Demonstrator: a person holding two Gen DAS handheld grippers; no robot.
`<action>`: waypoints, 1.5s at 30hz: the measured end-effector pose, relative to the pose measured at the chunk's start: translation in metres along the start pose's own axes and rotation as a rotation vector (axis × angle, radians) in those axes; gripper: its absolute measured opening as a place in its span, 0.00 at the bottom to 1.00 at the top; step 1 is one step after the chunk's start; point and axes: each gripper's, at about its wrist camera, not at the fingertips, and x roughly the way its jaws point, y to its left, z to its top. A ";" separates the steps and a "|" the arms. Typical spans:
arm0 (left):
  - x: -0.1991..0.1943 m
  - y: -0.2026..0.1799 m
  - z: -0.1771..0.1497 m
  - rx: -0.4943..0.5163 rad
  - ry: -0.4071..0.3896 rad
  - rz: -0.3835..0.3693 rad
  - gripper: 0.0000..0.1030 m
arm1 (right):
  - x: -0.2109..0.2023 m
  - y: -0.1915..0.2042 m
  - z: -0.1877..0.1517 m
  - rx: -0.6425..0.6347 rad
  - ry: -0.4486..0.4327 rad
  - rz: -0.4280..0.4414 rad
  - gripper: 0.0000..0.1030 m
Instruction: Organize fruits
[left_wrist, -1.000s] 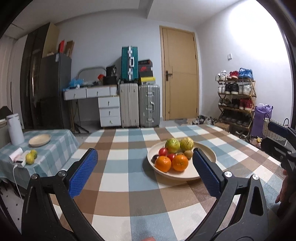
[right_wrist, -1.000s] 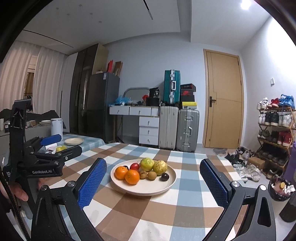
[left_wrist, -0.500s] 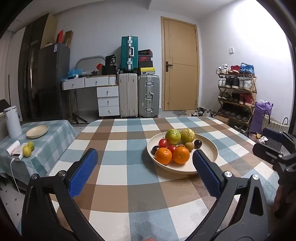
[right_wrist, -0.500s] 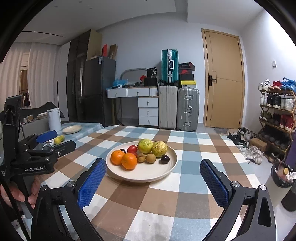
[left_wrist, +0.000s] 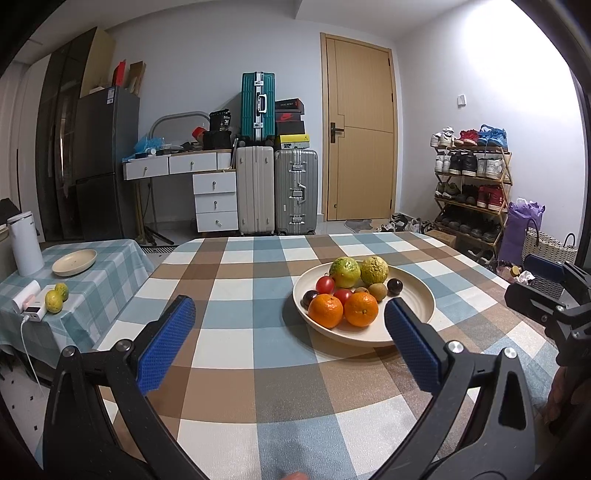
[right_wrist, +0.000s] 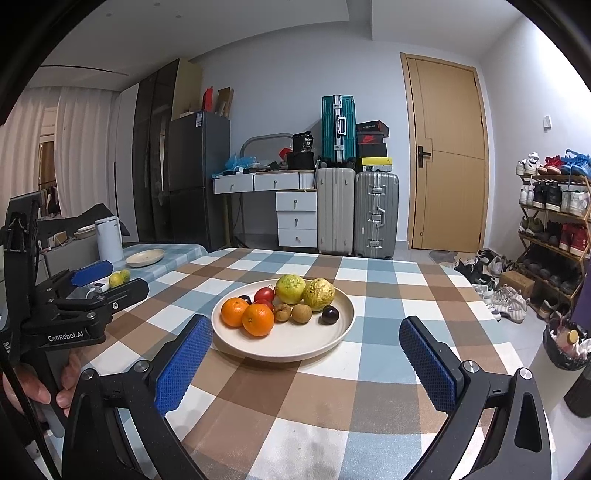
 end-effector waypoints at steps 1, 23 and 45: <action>0.002 0.000 -0.001 0.000 0.000 0.000 0.99 | 0.000 0.000 0.000 0.000 -0.001 0.000 1.00; 0.000 0.000 0.000 0.000 0.000 0.000 0.99 | 0.000 -0.001 0.000 0.003 0.001 0.001 1.00; 0.001 0.002 -0.001 0.004 0.008 -0.008 0.99 | 0.003 0.000 0.000 0.007 0.004 0.005 1.00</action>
